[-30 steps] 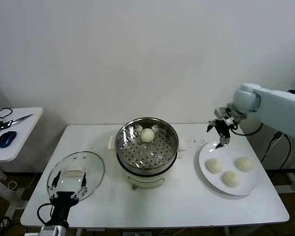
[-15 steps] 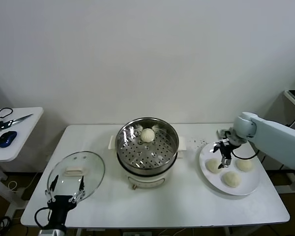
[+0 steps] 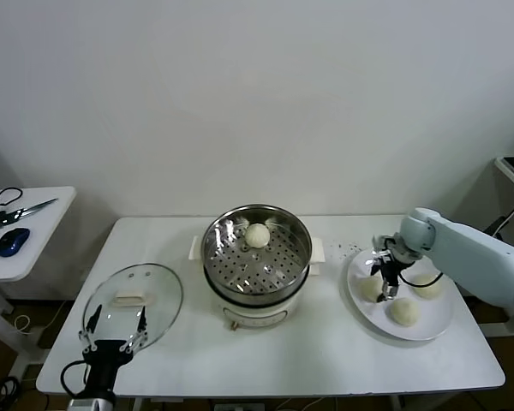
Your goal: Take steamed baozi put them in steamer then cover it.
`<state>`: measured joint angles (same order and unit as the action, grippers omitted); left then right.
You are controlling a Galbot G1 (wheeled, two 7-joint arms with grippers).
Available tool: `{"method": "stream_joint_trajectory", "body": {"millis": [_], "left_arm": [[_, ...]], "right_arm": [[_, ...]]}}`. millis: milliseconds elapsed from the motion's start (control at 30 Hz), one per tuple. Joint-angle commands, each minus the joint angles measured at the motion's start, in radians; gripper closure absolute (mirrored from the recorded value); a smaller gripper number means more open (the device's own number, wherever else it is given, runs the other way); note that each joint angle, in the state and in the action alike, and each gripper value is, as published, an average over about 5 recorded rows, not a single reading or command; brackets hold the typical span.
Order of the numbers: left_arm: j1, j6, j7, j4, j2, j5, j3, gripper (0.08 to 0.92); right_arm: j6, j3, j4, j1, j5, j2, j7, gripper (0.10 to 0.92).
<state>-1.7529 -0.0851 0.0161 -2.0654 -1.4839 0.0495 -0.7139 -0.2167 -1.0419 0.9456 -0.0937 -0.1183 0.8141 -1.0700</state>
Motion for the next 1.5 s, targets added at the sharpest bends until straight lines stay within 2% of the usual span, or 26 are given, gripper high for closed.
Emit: {"method": "stream_joint_trajectory", "body": {"millis": [33, 300, 567, 767, 1000, 1333, 1500], "left_arm": [[-0.001, 0.000, 0.000, -0.001, -0.001, 0.001, 0.000, 0.177], [-0.006, 0.000, 0.000, -0.008, -0.002, 0.001, 0.001, 0.177], [-0.016, 0.001, -0.003, -0.028, 0.007, 0.000, 0.011, 0.177], [-0.015, 0.006, -0.008, -0.034, 0.038, -0.011, 0.025, 0.177], [-0.001, 0.009, -0.018, -0.022, 0.108, -0.027, 0.055, 0.177], [0.022, 0.010, -0.021, -0.007, 0.117, -0.031, 0.076, 0.177], [0.019, 0.003, -0.020, -0.001, 0.115, -0.036, 0.071, 0.177]], "right_arm": [[-0.002, 0.023, -0.028, 0.029, 0.015, 0.014, -0.001, 0.329], [-0.007, -0.030, 0.016, -0.074, -0.042, -0.024, -0.001, 0.362], [-0.006, -0.379, 0.070, -0.550, -0.351, -0.023, -0.007, 0.355], [-0.011, -0.584, 0.097, -0.833, -0.573, 0.086, -0.011, 0.355], [-0.072, -0.603, 0.147, -0.893, -0.737, 0.242, 0.040, 0.355], [-0.144, -0.607, 0.146, -0.821, -0.885, 0.520, 0.139, 0.347], [-0.152, -0.637, 0.129, -0.770, -0.899, 0.616, 0.159, 0.347]]}}
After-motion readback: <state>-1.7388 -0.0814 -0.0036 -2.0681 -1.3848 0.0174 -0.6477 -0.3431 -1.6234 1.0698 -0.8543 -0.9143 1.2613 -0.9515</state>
